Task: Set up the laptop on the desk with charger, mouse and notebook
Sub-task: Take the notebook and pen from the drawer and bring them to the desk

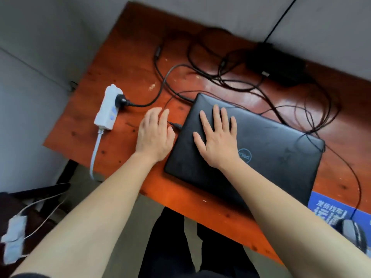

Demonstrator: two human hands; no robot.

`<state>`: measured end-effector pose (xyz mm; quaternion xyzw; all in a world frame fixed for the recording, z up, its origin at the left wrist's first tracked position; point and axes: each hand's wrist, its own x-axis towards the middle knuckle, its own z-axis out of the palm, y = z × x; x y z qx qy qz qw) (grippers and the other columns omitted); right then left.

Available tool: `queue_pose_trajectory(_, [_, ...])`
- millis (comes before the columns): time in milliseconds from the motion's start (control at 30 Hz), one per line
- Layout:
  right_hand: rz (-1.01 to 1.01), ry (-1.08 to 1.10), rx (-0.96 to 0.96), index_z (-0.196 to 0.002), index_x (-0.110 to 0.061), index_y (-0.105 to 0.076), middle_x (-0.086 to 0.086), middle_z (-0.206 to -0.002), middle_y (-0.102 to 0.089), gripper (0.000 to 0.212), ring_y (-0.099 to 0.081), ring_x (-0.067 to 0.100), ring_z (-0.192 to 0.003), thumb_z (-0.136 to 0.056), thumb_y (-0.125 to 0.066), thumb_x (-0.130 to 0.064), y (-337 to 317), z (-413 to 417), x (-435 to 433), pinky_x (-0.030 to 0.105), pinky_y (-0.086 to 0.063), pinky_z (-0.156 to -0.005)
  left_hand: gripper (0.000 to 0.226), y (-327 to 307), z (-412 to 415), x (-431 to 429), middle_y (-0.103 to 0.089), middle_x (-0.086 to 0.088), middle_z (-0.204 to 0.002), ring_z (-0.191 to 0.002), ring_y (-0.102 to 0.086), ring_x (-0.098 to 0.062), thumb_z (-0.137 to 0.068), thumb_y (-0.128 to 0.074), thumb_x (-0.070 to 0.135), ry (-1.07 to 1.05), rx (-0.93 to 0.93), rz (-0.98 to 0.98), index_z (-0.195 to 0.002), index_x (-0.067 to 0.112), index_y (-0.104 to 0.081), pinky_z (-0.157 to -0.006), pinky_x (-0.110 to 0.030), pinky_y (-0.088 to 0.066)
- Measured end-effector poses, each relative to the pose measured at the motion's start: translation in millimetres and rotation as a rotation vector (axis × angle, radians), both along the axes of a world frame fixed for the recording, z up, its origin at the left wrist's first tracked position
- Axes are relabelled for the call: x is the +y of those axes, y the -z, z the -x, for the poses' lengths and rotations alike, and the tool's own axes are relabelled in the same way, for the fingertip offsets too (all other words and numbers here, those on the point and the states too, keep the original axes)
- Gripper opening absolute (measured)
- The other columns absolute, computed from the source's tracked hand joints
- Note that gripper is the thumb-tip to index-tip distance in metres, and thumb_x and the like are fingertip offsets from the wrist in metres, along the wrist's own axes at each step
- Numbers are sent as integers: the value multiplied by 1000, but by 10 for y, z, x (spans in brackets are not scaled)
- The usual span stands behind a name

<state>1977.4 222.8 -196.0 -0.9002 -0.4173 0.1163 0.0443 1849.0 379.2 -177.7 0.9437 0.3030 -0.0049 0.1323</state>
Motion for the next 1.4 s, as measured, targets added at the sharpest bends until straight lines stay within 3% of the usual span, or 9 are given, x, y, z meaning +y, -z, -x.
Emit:
queue_pose_trajectory(67, [78, -5, 61, -159, -25, -15, 17, -167, -3, 70, -1, 35, -153, -100, -21, -61, -117, -37, 7, 55, -9, -122, 59, -192, 138, -108, -43, -23, -148, -139, -35, -40, -91, -37, 32, -95, 134, -30, -143, 4, -45, -108, -61, -36])
queue_pose_trajectory(200, [42, -59, 76, -156, -23, -24, 21, -164, -15, 73, -15, 39, -149, -98, -21, -66, -668, 17, 60, 55, -25, -115, 62, -842, 642, -122, -29, -18, -159, -146, -22, -40, -92, -28, 42, -261, 260, -167, -149, 20, -38, -108, -71, -29])
queue_pose_trajectory(400, [-140, -264, 50, -155, -22, -29, 20, -163, -19, 69, -19, 40, -148, -99, -32, -62, -1507, 507, 623, 54, -26, -115, 62, -1977, 1587, 107, -21, -15, -163, -148, -16, -42, -94, -24, 49, -556, 226, -382, -152, 28, -29, -106, -75, -25])
queue_pose_trajectory(600, [-368, -611, 39, -153, -21, -35, 19, -163, -23, 66, -22, 37, -148, -98, -39, -57, -2390, 1730, 1164, 52, -26, -115, 65, -2844, 2844, -26, -18, -15, -164, -148, -13, -41, -94, -17, 54, -807, 206, -548, -154, 28, -23, -108, -73, -24])
queue_pose_trajectory(767, [-486, -827, 13, -155, -27, -29, 19, -164, -18, 65, -17, 36, -151, -100, -31, -61, -2988, 2980, 1415, 50, -22, -119, 67, -3343, 4142, -482, -17, -14, -164, -149, -13, -41, -95, -18, 58, -1025, 162, -655, -154, 27, -23, -109, -73, -23])
queue_pose_trajectory(900, [-501, -1050, -15, -158, -29, -20, 16, -166, -11, 67, -12, 36, -152, -100, -22, -63, -3241, 4447, 1295, 51, -19, -120, 71, -3551, 5533, -1173, -17, -15, -164, -149, -13, -41, -95, -18, 62, -1196, 153, -719, -155, 26, -26, -110, -73, -23])
queue_pose_trajectory(1067, [-560, -1261, -37, -157, -29, -21, 16, -166, -11, 66, -11, 35, -151, -100, -24, -62, -3583, 6286, 1035, 51, -17, -121, 76, -3953, 7224, -2091, -19, -17, -163, -148, -17, -43, -94, -12, 67, -1382, 228, -815, -155, 24, -26, -109, -72, -25])
queue_pose_trajectory(1233, [-617, -1465, 18, -156, -29, -25, 16, -165, -15, 65, -14, 35, -151, -99, -25, -62, -3905, 8138, 491, 51, -18, -119, 73, -4294, 8676, -3256, -28, -21, -159, -144, -24, -45, -96, -18, 64, -1631, 266, -875, -153, 20, -31, -104, -71, -31])
queue_pose_trajectory(1400, [-613, -1683, 6, -158, -29, -19, 17, -166, -11, 68, -13, 36, -152, -100, -19, -64, -4036, 9618, -177, 52, -18, -121, 74, -4219, 9668, -4350, -32, -22, -156, -142, -28, -46, -97, -17, 65, -1834, 326, -890, -150, 17, -35, -102, -72, -32])
